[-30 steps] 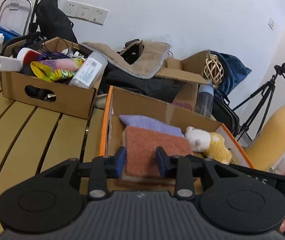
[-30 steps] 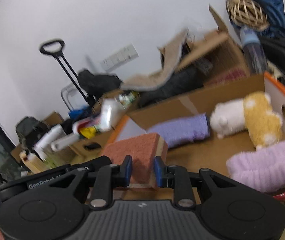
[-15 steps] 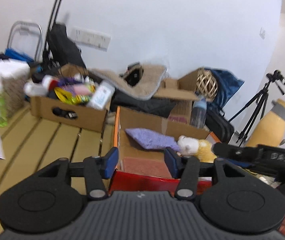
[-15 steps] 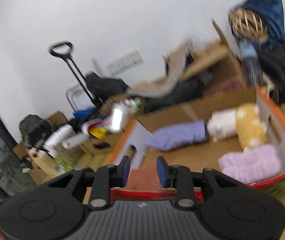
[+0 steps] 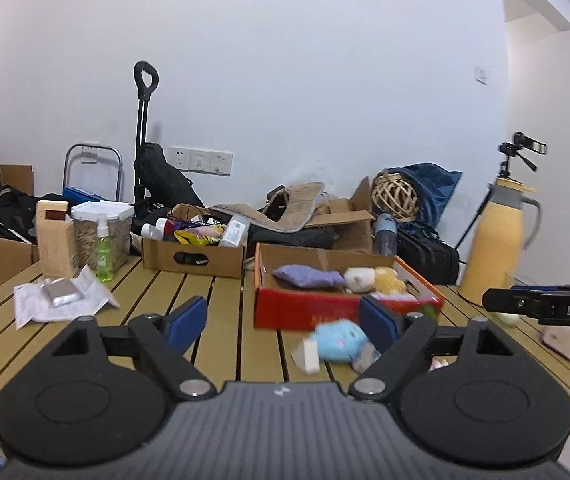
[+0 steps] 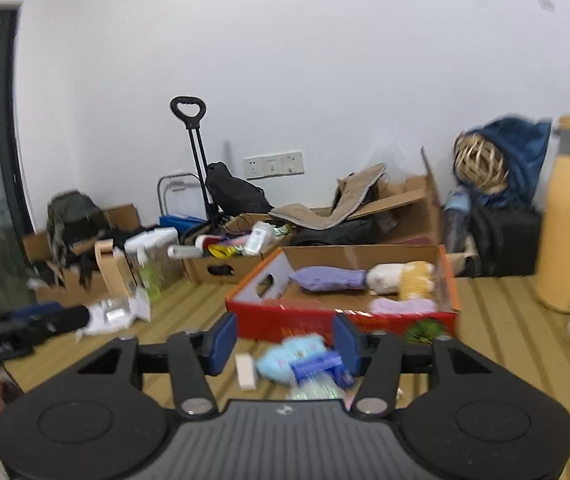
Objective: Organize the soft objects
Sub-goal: 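Withdraw the left tool from the box back over the table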
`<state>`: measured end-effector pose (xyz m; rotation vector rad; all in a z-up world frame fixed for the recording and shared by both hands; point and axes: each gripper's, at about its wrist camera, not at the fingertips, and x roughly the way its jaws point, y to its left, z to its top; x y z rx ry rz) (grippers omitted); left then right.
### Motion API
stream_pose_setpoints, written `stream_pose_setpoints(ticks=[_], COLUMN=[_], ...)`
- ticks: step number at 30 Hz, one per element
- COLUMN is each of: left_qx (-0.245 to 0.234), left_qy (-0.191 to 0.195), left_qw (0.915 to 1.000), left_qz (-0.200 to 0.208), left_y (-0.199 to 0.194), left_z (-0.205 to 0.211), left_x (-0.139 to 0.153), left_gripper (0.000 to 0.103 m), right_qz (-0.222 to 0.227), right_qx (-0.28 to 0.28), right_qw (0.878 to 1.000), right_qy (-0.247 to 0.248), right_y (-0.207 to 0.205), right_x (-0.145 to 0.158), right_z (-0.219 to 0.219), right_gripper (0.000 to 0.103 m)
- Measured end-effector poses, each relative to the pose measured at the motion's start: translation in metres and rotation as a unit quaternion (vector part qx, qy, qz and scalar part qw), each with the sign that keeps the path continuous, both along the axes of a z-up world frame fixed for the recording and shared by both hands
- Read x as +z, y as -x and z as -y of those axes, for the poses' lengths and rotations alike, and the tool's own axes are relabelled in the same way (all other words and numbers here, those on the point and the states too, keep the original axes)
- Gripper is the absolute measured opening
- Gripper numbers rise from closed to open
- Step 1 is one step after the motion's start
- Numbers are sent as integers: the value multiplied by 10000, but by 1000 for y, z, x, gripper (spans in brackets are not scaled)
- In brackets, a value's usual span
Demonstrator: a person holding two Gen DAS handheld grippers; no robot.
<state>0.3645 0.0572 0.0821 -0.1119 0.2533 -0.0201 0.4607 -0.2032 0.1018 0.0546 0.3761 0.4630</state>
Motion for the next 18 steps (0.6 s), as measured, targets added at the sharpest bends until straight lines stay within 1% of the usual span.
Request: stream_pose_setpoints(ticks=[1,2,3,5,8,10,12,15,18], left_qx=[-23,-34,-20,-29,-46,-162,-225,-154,-167], left_qy=[-49,-85,-82,-20,-105,-293,-443,-421,-355], left_qw=[10000,9999,9999,10000,9997,9991,9984,9981,9981], left_qz=[42,69,76,-4,-205,-254,-282,-421,-485], left_y=[17,32,44,68,96,107,111,105,100], left_z=[5,8,9,12,19,24,29,30,32], left_x=[-4,-8,-13,-24,-43,-53,-61,-68,-77], left_gripper=[89,91,94,95,97,100,102,102,102], right_qz=[92,188,289,514,701,618,442,250,197], right_qx=[-102,-185,-233,-376,-545,-636,-708,-711,-721], right_qw=[9998,9994,9988,9966,9934,9940,9951,9954,9952], right_qy=[141,225,314,528,721,634,538,585,634], right_y=[17,32,48,83,132,160,184,203,204], right_x=[-3,-6,-10,-20,-40,-56,-73,-90,-97], right_z=[2,3,5,9,14,21,26,30,31], right_gripper=[65,72,76,82,85,85,85,85,85])
